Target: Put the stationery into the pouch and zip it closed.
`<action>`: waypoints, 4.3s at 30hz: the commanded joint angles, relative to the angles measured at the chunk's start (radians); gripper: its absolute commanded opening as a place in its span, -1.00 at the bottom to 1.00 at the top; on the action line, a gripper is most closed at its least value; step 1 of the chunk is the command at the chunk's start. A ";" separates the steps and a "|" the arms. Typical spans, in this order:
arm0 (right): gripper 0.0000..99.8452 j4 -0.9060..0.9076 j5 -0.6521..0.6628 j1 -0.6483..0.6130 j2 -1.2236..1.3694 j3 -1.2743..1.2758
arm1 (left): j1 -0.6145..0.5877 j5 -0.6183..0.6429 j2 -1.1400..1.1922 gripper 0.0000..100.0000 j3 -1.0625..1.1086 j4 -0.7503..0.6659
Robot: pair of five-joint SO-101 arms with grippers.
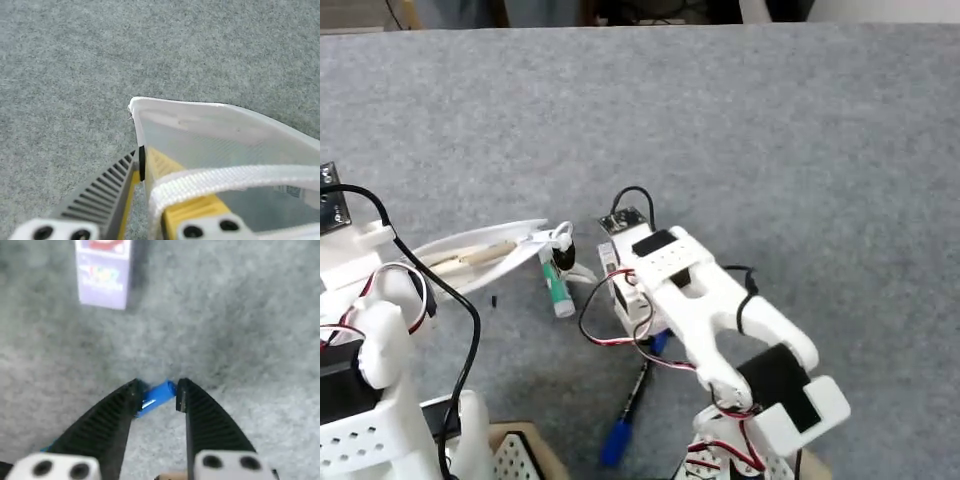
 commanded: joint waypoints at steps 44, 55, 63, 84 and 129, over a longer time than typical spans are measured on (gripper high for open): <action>-0.98 0.011 -0.003 0.028 0.025 -0.446 | -0.010 0.005 -0.021 -0.94 -0.035 -0.038; -0.98 -0.083 -0.005 0.215 0.035 -0.539 | -0.010 0.005 -0.021 -0.94 -0.035 -0.037; -0.97 -0.147 -0.003 0.227 0.061 -0.530 | -0.010 0.005 -0.021 -0.94 -0.035 -0.035; -0.83 -0.157 -0.011 0.222 0.291 -0.573 | -0.010 0.005 -0.021 -0.94 -0.033 -0.037; -0.98 0.146 -0.092 0.117 -0.044 -1.021 | -0.008 0.005 -0.021 -0.94 -0.033 -0.037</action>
